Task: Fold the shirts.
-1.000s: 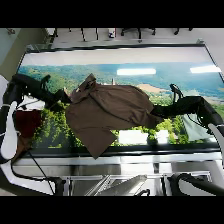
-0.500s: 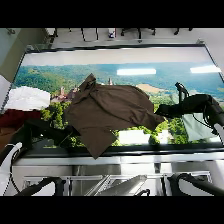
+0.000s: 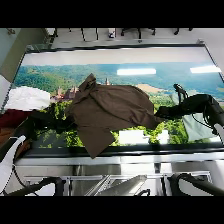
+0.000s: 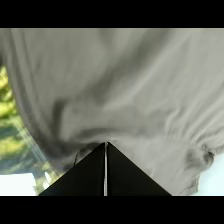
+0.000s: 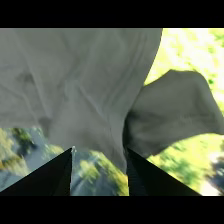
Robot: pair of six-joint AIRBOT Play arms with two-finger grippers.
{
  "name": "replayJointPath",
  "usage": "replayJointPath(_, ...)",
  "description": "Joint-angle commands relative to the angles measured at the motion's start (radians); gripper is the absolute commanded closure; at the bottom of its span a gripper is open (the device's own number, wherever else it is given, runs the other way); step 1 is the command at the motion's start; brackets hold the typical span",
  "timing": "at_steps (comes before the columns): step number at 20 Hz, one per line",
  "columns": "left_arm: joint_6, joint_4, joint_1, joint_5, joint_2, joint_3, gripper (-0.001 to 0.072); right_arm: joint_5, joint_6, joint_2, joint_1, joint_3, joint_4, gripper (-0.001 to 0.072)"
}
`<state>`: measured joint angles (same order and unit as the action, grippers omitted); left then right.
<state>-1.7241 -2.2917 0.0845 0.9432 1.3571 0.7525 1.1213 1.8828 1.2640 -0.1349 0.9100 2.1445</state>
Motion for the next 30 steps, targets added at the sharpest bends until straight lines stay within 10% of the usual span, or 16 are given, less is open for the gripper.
replayJointPath(1,-0.044,0.013,0.006,0.094,0.062,0.083,0.0696,0.071,0.006,-0.004,-0.001,0.0,-0.066,0.0323)
replayJointPath(9,0.021,0.336,0.273,0.282,-0.055,0.15,0.0697,0.13,0.018,-0.006,-0.001,-0.082,-0.166,0.0323)
replayJointPath(16,-0.079,0.069,0.263,0.169,-0.054,0.031,0.0674,0.089,-0.005,-0.006,0.0,-0.083,-0.112,0.0323)
replayJointPath(18,-0.082,0.037,0.211,0.118,-0.054,0.02,0.0021,0.089,-0.005,-0.006,0.0,-0.083,-0.109,0.0323)
replayJointPath(19,-0.082,0.04,0.187,0.096,-0.054,0.021,0.0006,0.089,-0.005,-0.006,0.0,-0.083,-0.109,0.0323)
replayJointPath(27,-0.062,0.022,0.033,0.063,0.085,0.021,0.0013,0.04,-0.029,-0.005,-0.043,-0.081,-0.109,0.0322)
replayJointPath(30,-0.062,0.014,0.02,0.058,0.115,0.026,0.0576,0.021,-0.04,-0.002,-0.14,-0.081,-0.105,0.0322)
